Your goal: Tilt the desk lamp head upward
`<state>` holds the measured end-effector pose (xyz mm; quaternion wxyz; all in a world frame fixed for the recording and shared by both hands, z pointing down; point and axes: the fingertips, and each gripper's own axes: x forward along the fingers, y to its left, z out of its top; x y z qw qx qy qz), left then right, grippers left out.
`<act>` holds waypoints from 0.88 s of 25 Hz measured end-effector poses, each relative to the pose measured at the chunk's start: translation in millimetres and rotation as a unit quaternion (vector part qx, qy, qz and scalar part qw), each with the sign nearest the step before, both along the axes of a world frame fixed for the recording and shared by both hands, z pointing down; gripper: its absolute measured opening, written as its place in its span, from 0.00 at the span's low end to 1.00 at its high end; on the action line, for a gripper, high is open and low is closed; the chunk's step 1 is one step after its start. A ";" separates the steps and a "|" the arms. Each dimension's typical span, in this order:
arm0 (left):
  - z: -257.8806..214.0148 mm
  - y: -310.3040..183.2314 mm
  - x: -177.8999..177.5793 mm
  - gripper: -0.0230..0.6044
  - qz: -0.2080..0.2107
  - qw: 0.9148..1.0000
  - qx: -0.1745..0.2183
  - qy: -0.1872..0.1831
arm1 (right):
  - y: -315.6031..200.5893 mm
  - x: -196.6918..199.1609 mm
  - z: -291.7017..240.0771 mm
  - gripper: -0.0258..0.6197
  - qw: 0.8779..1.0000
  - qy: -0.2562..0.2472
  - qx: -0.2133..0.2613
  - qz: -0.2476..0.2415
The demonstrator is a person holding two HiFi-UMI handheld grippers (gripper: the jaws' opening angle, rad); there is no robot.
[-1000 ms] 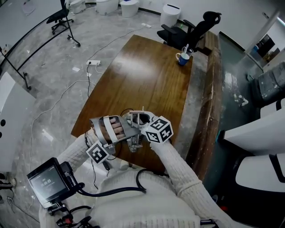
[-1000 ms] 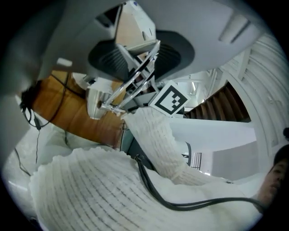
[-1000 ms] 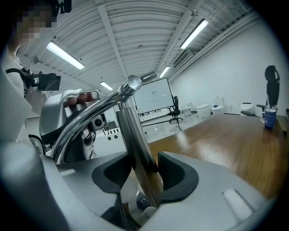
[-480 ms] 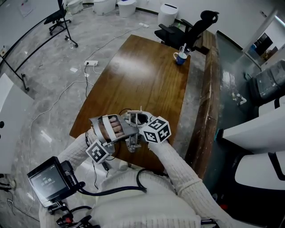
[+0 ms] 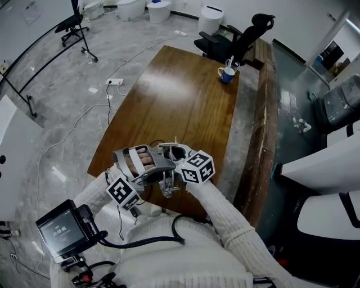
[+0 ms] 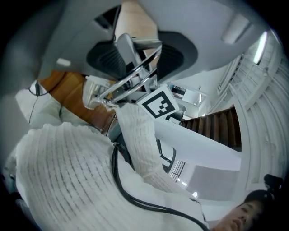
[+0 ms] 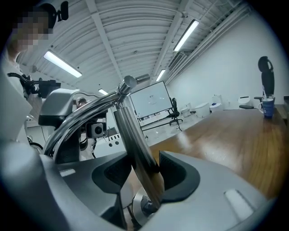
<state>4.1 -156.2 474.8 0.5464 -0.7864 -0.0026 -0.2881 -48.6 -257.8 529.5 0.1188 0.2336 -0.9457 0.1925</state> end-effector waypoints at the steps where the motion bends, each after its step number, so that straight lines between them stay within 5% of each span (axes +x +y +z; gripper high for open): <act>1: -0.5 -0.8 -0.3 0.38 -0.003 1.000 -0.011 0.001 | -0.4 -0.2 -0.1 0.32 1.000 -0.002 -0.001 0.001; 7: -14.8 1.9 -1.3 0.39 -0.010 0.994 -0.106 0.029 | -0.2 -2.1 -0.9 0.33 1.000 -0.017 -0.005 0.001; 11: -42.8 0.8 -0.2 0.39 -0.015 0.963 -0.255 0.090 | -0.9 -2.0 -1.6 0.33 1.000 -0.012 0.008 0.003; 14: -56.4 -4.0 0.0 0.39 -0.017 0.935 -0.332 0.122 | -2.4 -1.5 -1.1 0.33 1.000 -0.017 0.011 0.009; 17: -76.1 -10.3 -2.2 0.39 -0.008 0.895 -0.410 0.176 | -2.0 -4.0 -1.7 0.33 1.000 -0.018 0.017 0.018; 20: -95.1 -25.1 -7.1 0.39 -0.026 0.823 -0.518 0.233 | -1.8 -6.1 -2.5 0.32 0.999 -0.023 0.024 0.034; 22: -100.2 -36.1 -10.3 0.39 -0.043 0.787 -0.563 0.249 | -2.8 -6.6 -2.4 0.32 0.998 -0.027 0.028 0.045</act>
